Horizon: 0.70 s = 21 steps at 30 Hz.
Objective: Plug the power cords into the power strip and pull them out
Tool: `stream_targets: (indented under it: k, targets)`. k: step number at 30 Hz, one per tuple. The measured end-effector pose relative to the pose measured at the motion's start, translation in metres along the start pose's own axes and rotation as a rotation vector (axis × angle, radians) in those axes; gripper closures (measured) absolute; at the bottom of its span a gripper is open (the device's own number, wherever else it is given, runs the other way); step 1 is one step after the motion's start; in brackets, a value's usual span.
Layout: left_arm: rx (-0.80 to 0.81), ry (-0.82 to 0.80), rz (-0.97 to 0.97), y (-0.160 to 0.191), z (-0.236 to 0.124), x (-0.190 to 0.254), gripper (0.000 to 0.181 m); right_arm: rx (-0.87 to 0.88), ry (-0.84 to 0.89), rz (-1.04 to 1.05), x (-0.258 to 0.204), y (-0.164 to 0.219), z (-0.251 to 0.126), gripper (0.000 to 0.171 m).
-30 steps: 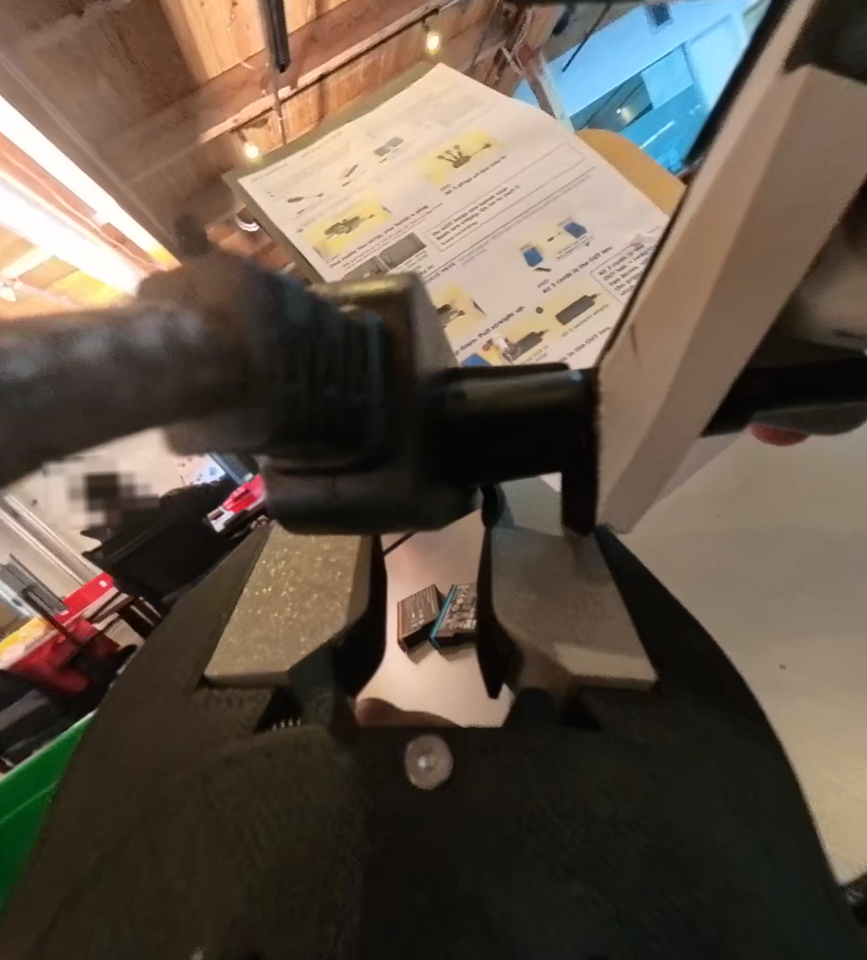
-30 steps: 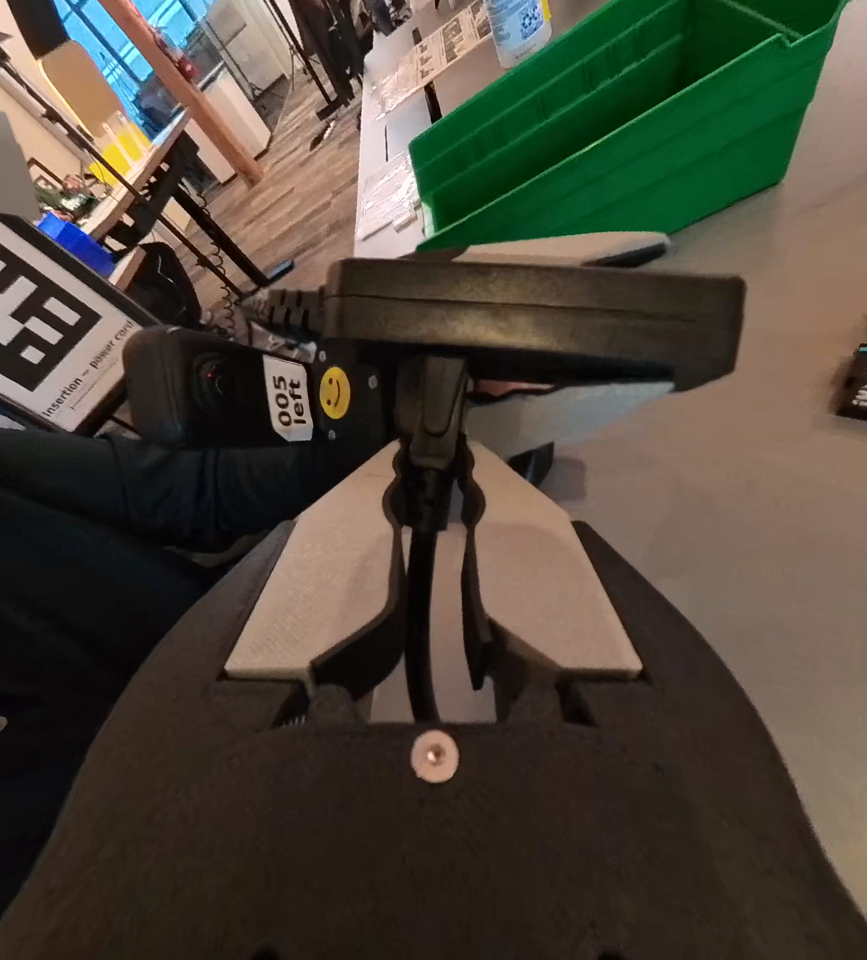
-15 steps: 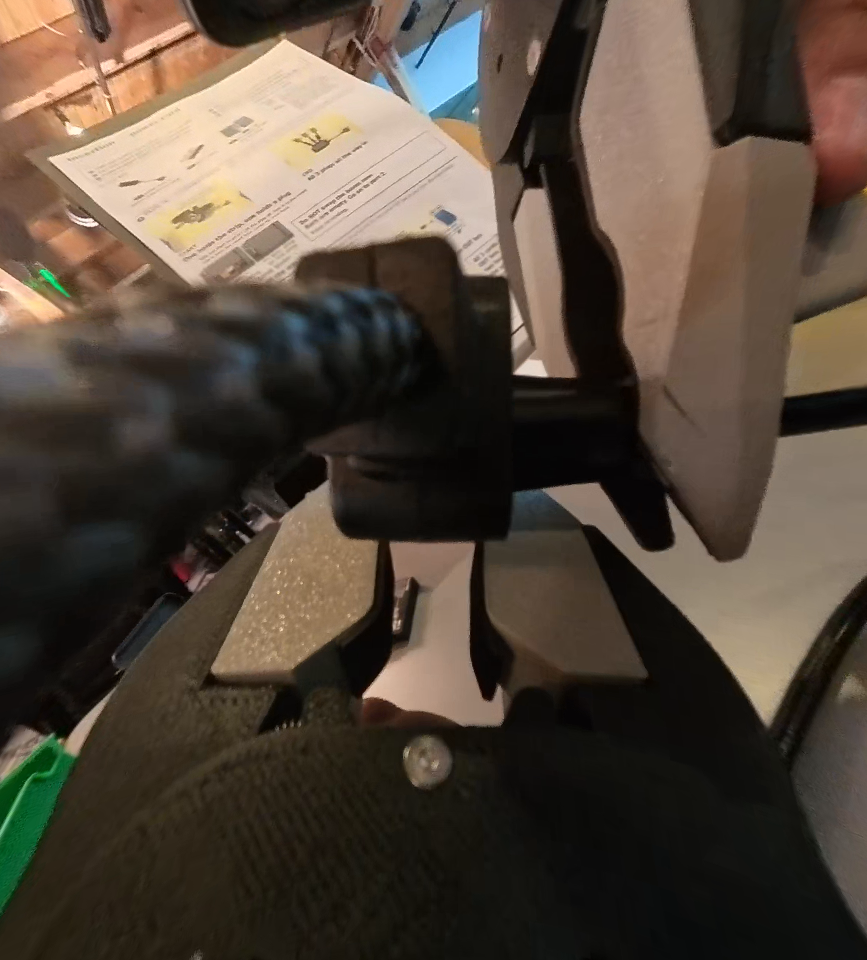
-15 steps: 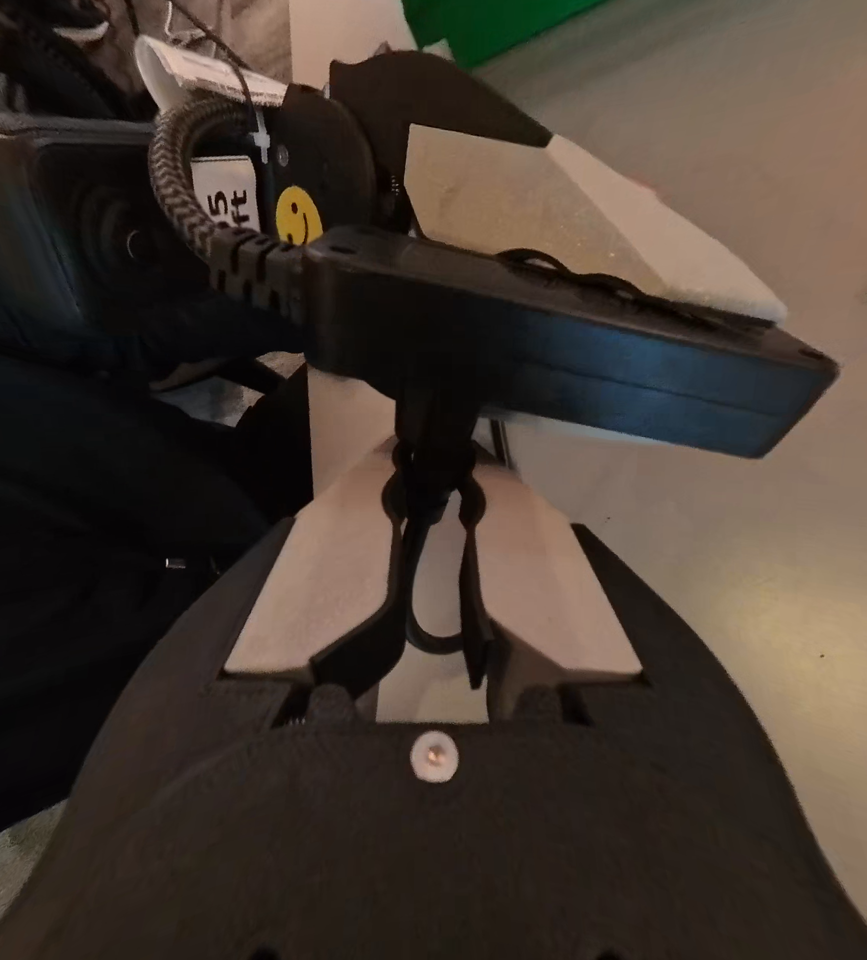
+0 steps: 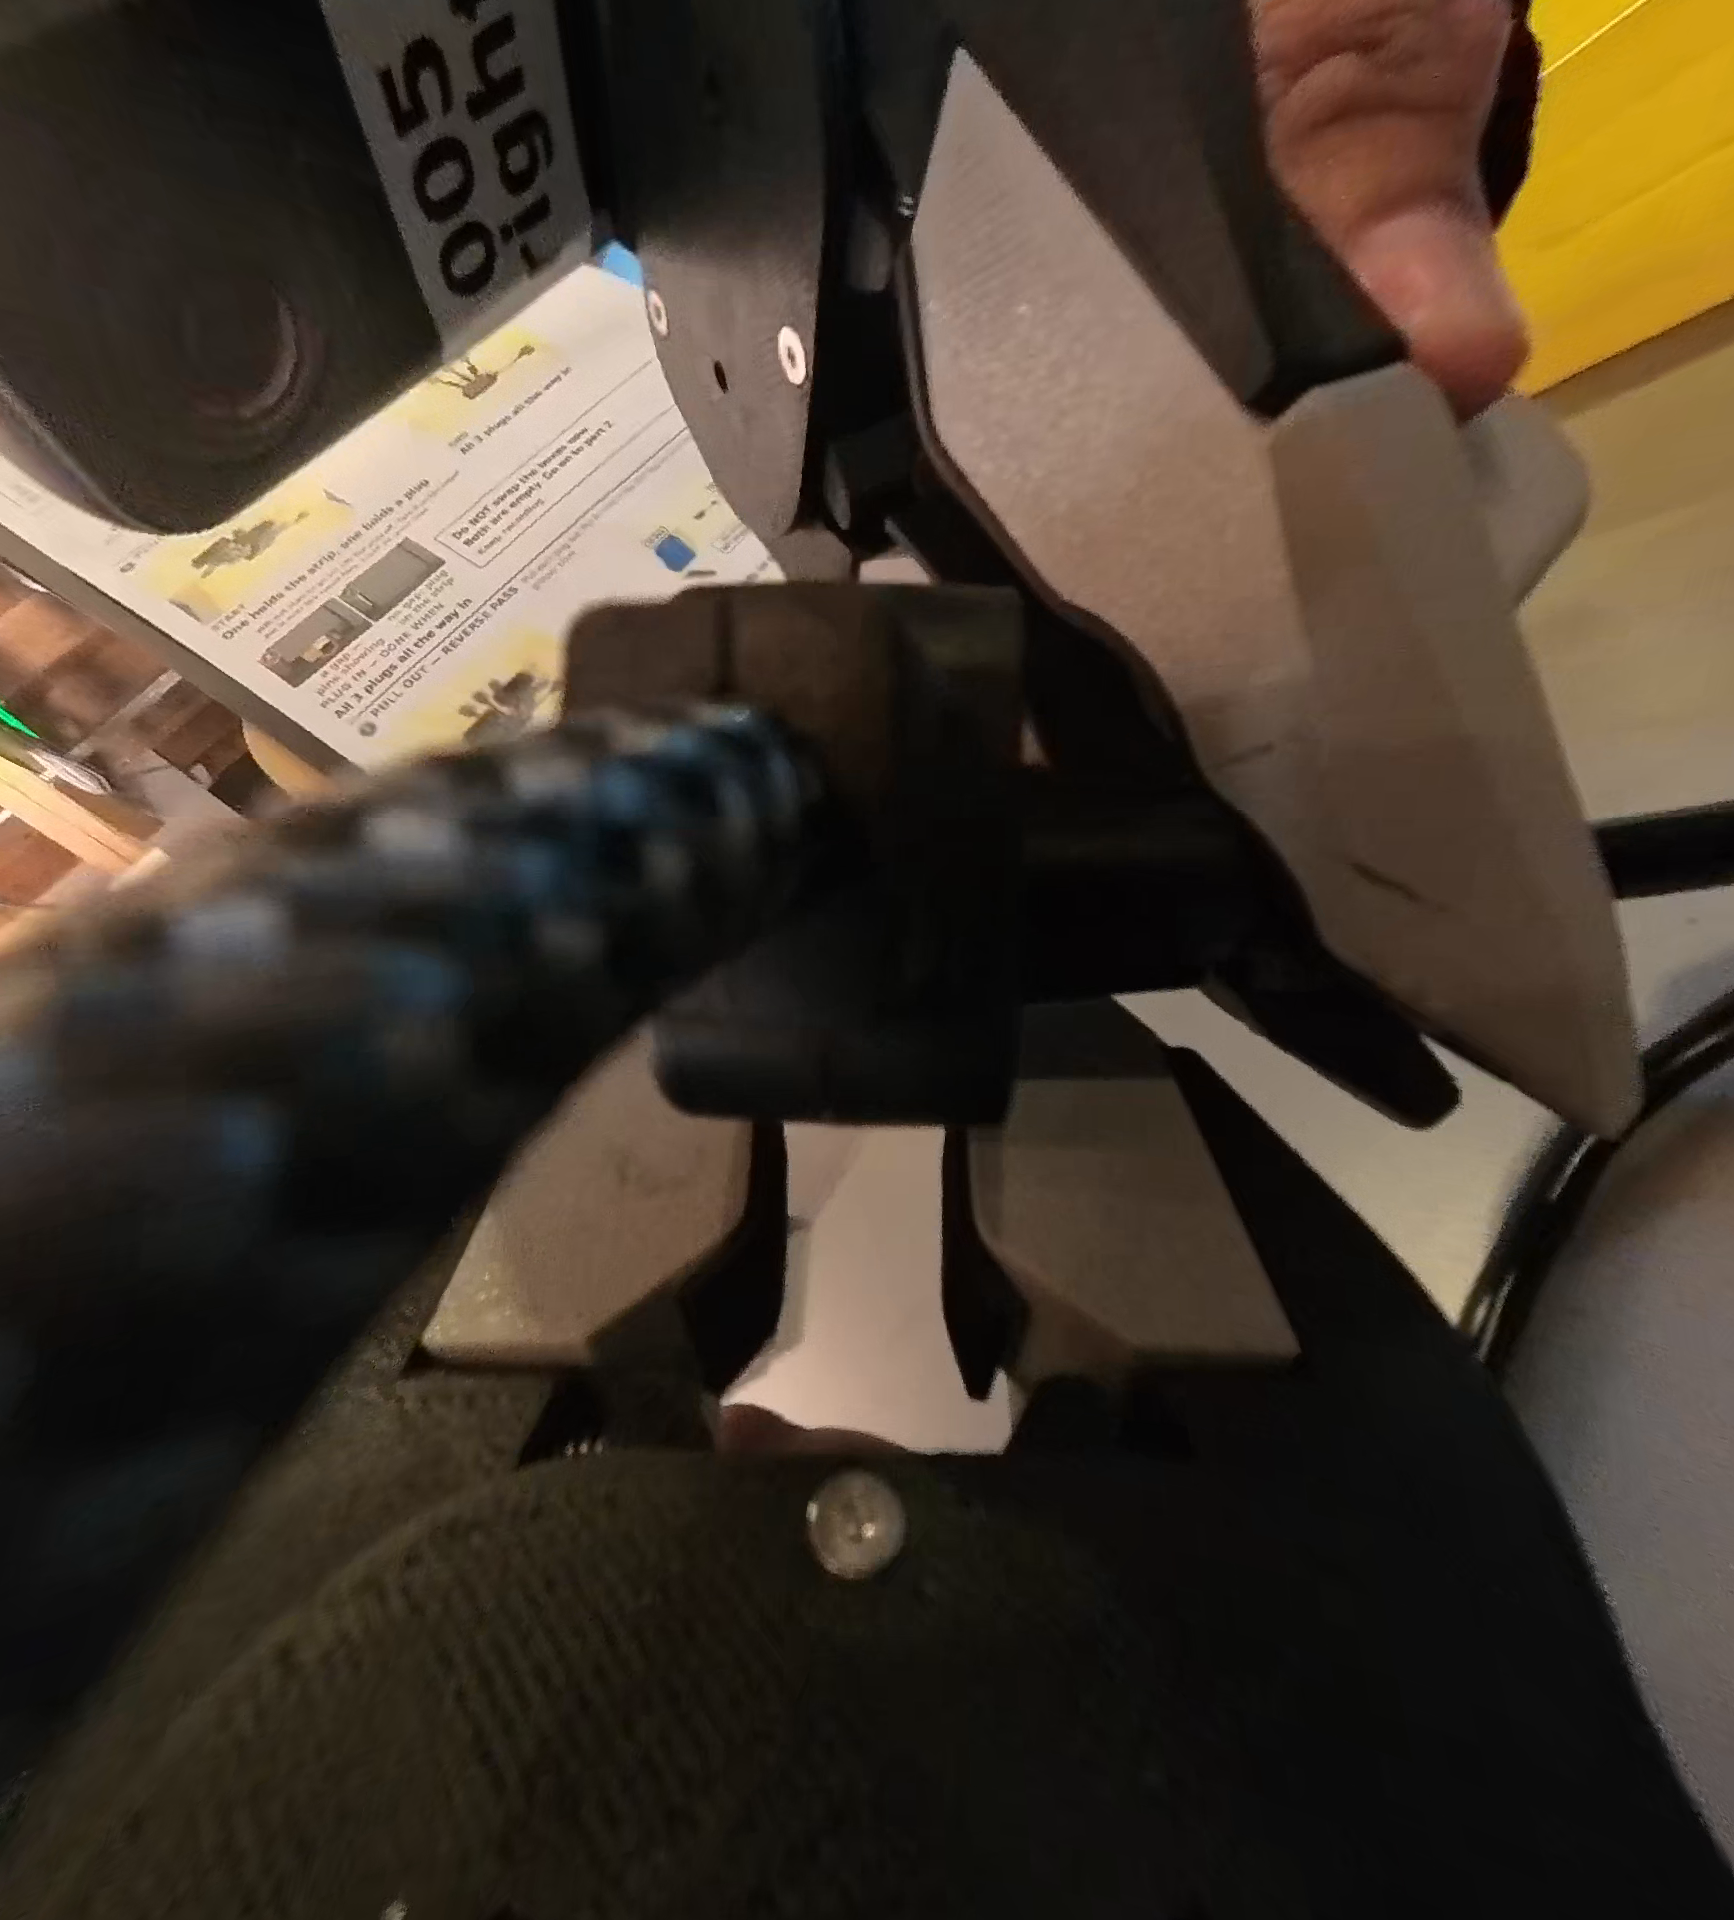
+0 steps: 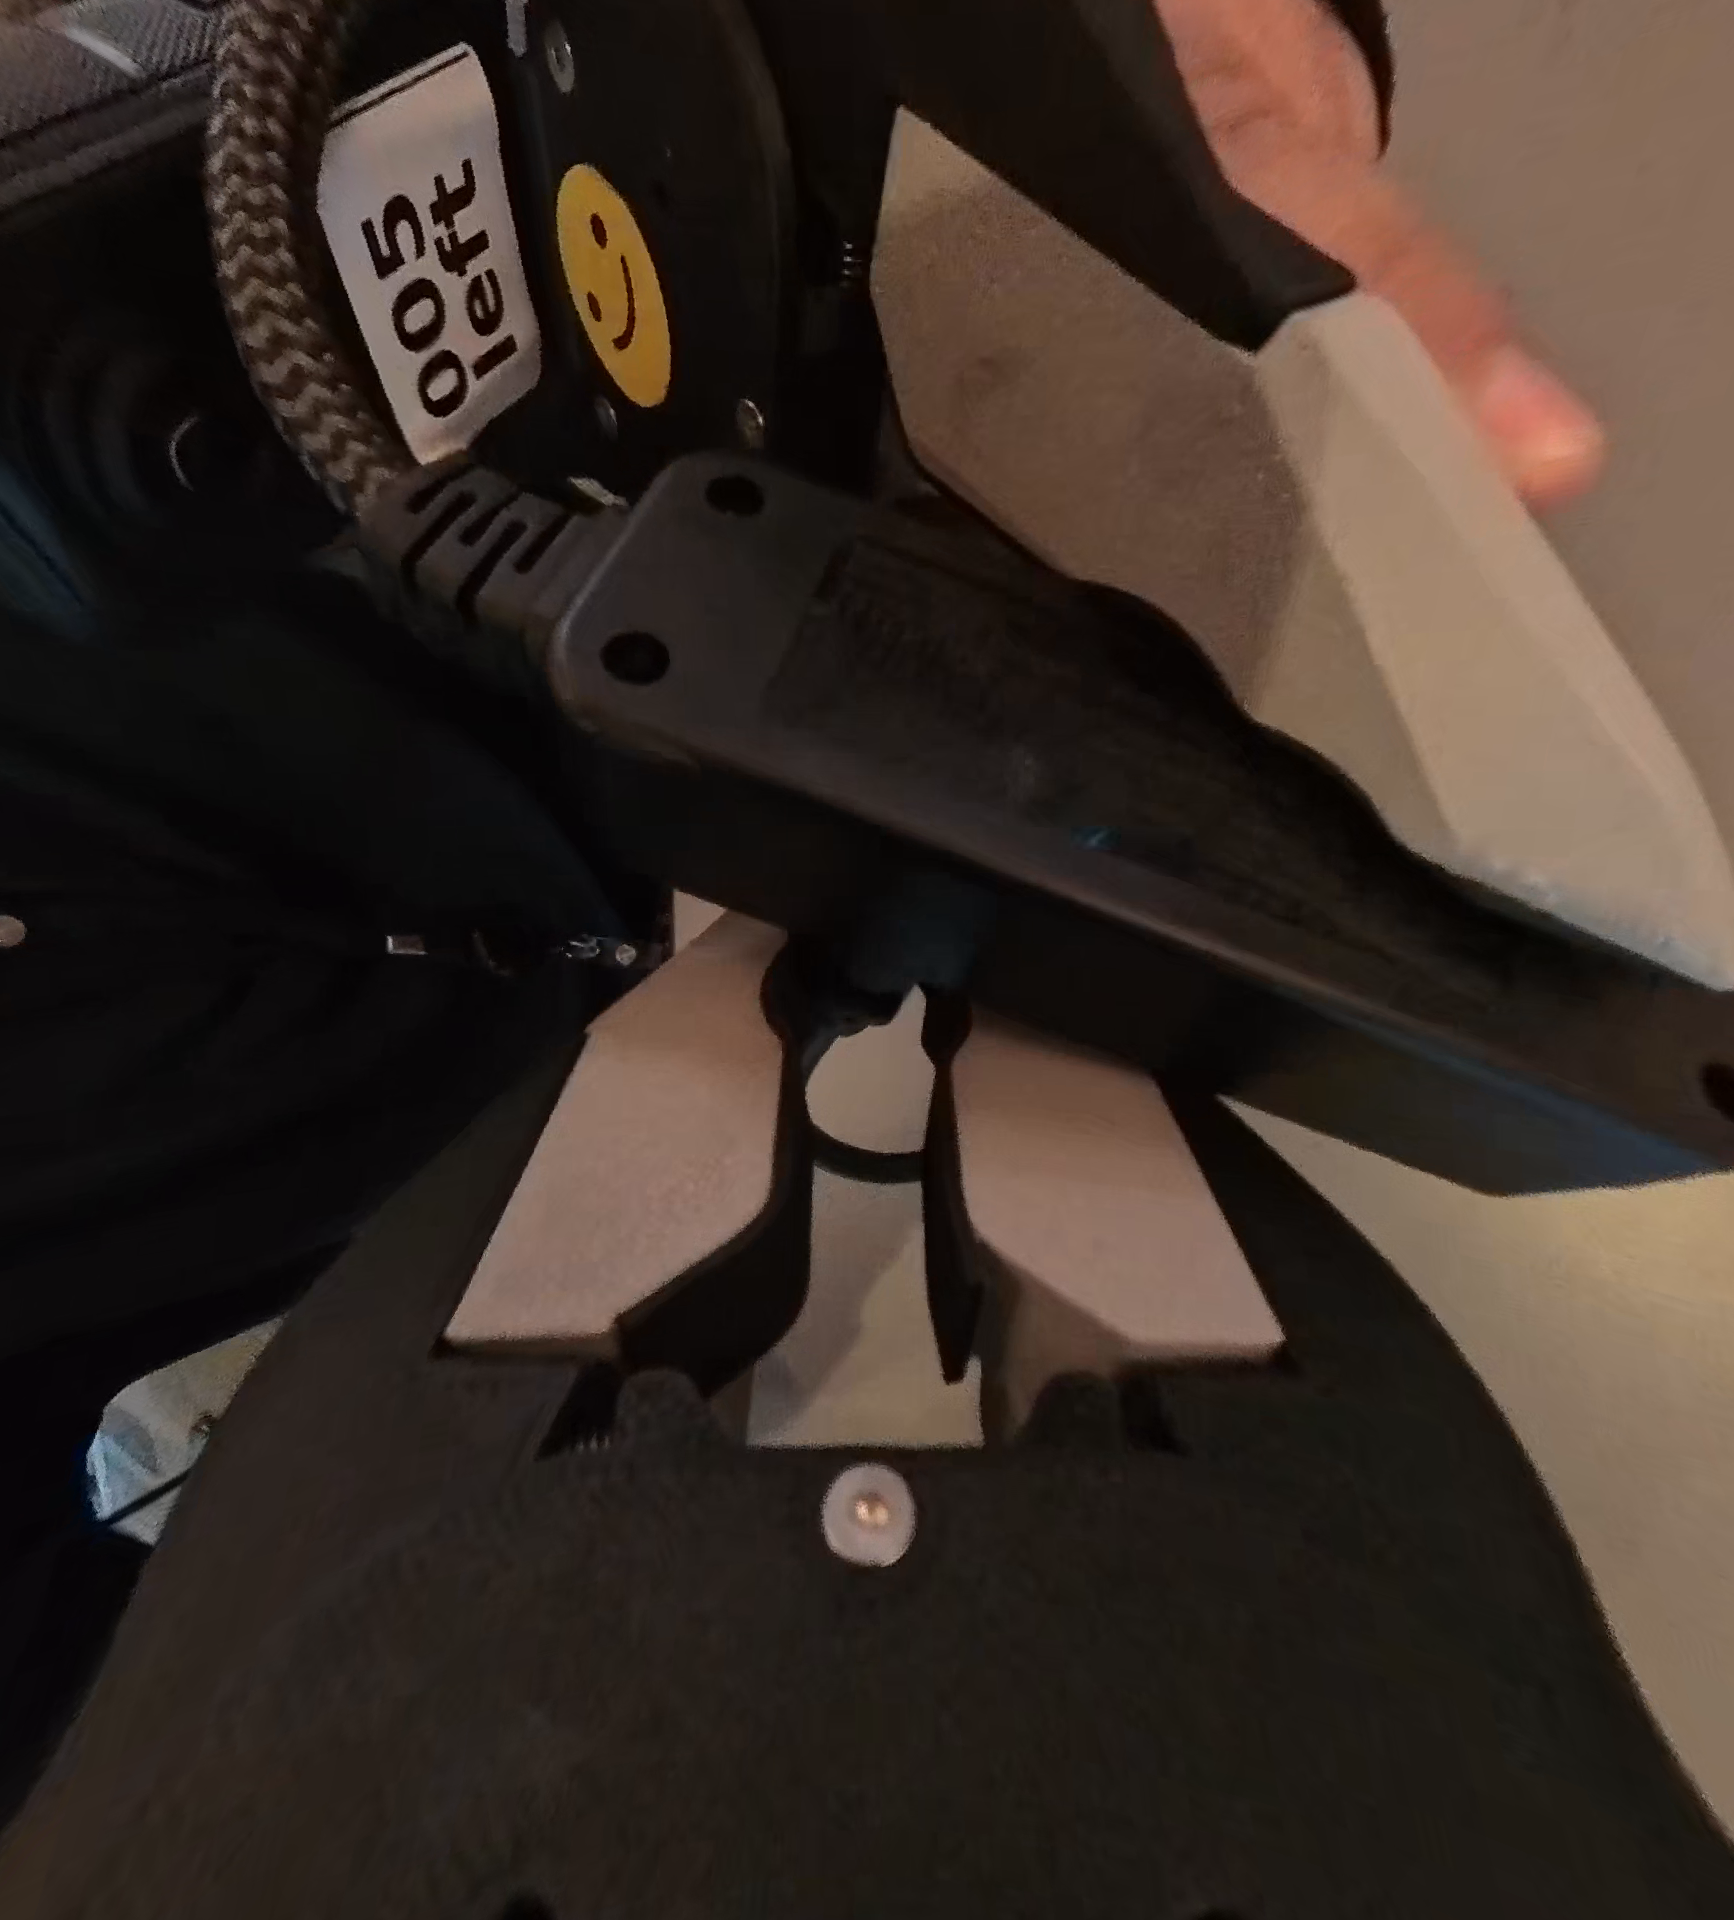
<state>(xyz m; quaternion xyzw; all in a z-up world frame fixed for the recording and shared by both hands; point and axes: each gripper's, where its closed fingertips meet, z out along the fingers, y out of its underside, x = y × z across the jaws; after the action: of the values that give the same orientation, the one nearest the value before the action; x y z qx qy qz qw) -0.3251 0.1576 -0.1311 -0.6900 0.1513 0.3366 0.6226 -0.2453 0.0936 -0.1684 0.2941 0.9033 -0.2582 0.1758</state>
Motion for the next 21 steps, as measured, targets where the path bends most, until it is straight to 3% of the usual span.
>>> stream_targets:
  k: [1, 9, 16, 21]
  targets:
    - [0.0, -0.008, 0.003, 0.0, -0.001, -0.002, 0.156, 0.012, -0.004, -0.002, 0.0, -0.001, 0.0, 0.155]
    - [0.005, -0.078, 0.022, -0.002, -0.003, -0.013, 0.155, 0.259, 0.05, -0.009, 0.001, -0.013, -0.006, 0.155]
    - [-0.024, -0.127, -0.054, 0.005, -0.002, -0.026, 0.156, 0.32, 0.39, -0.1, 0.021, -0.025, -0.015, 0.155]
    - [-0.018, -0.127, -0.047, 0.001, -0.001, -0.025, 0.153, 0.51, 0.293, -0.049, 0.014, -0.029, -0.023, 0.156]
